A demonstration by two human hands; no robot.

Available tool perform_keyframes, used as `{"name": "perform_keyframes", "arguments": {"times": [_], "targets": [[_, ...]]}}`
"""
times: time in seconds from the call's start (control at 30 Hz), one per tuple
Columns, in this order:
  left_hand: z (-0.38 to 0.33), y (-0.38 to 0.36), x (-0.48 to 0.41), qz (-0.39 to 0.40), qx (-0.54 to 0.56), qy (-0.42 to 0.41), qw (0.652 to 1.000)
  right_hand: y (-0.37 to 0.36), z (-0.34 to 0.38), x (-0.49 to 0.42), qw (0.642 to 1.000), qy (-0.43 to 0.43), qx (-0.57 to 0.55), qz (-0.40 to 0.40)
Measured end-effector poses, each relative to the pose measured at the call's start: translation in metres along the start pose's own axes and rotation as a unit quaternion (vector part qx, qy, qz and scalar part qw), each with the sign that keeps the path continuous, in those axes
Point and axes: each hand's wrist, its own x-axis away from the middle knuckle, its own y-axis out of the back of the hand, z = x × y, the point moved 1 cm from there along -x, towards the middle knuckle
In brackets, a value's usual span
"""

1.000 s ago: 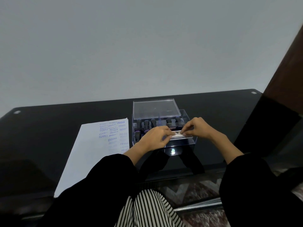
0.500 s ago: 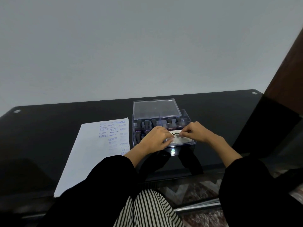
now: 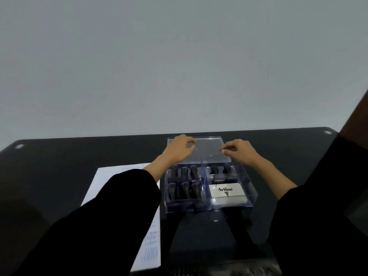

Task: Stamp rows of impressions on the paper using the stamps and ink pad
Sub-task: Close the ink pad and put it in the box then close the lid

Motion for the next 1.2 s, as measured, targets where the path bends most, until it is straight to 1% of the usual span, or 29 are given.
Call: {"name": "perform_keyframes", "arguments": {"times": [0.1,0.17,0.3,0.4,0.5,0.67,0.83,1.03,1.2], "targets": [[0.023,-0.004,-0.024,0.024,0.004,0.075,0.997,-0.009,-0.011,-0.028,0.999,-0.036,0.002,-0.006],[0.04,-0.012,-0.035,0.054,0.008,0.124,0.991,-0.017,-0.018,-0.044,0.998,-0.056,0.019,-0.005],[0.073,-0.032,-0.049,0.109,-0.005,0.21,0.972,-0.037,-0.031,-0.07,0.992,-0.112,0.042,0.033],[0.085,-0.044,-0.05,0.125,0.0,0.241,0.962,-0.052,-0.041,-0.083,0.982,-0.166,0.048,0.082],[0.09,-0.053,-0.051,0.13,0.007,0.248,0.96,-0.057,-0.045,-0.09,0.976,-0.193,0.044,0.096],[0.088,-0.052,-0.054,0.096,0.031,0.259,0.961,-0.058,-0.047,-0.093,0.978,-0.188,0.02,0.083],[0.081,-0.04,-0.052,0.032,0.102,0.265,0.958,-0.053,-0.046,-0.091,0.98,-0.184,-0.063,0.05],[0.061,-0.017,-0.053,-0.055,0.154,0.242,0.957,-0.042,-0.038,-0.086,0.975,-0.172,-0.136,-0.037],[0.039,0.003,-0.047,-0.078,0.16,0.222,0.959,-0.02,-0.024,-0.073,0.967,-0.163,-0.176,-0.089]]}}
